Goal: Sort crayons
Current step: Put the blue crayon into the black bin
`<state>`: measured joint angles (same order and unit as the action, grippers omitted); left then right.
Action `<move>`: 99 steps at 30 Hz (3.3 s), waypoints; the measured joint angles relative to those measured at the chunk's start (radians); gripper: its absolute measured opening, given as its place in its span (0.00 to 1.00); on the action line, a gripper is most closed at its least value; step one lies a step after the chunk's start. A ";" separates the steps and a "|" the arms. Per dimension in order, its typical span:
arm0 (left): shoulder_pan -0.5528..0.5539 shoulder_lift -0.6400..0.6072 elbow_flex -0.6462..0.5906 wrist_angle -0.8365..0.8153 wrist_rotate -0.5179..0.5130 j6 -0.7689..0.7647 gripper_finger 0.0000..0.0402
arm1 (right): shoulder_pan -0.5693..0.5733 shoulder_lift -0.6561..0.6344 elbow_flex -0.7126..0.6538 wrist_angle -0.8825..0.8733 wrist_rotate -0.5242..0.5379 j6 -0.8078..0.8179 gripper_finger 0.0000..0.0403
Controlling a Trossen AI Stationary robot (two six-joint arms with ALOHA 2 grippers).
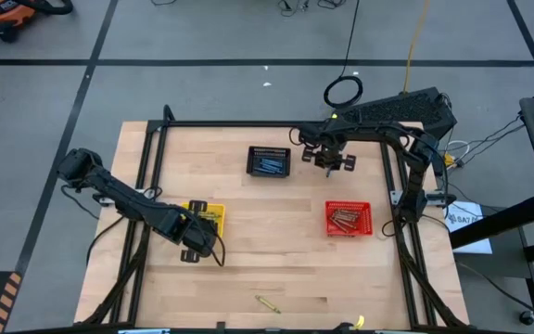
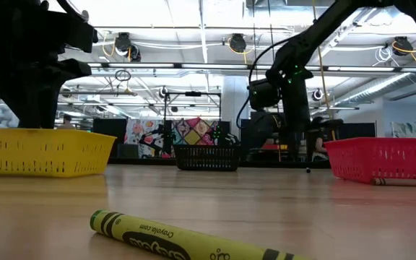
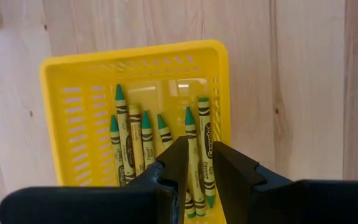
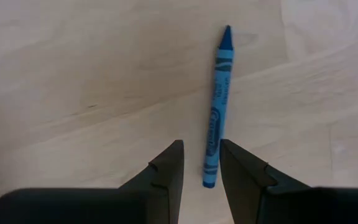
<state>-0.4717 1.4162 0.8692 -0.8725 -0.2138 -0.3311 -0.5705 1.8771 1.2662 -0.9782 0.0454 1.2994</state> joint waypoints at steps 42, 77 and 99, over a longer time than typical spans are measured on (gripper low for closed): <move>0.000 0.000 0.000 -0.001 0.000 0.024 0.20 | -0.019 0.026 -0.122 0.122 -0.023 -0.097 0.02; 0.000 0.000 0.000 -0.008 0.000 0.001 0.20 | 0.160 -0.243 -0.085 0.684 -0.053 -0.769 0.00; 0.001 0.000 0.001 0.000 0.000 -0.003 0.20 | 0.169 -0.144 -0.084 0.727 -0.152 -1.076 0.00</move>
<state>-0.4709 1.4158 0.8700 -0.8730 -0.2134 -0.3344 -0.4019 1.7332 1.1824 -0.2517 -0.1066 0.2237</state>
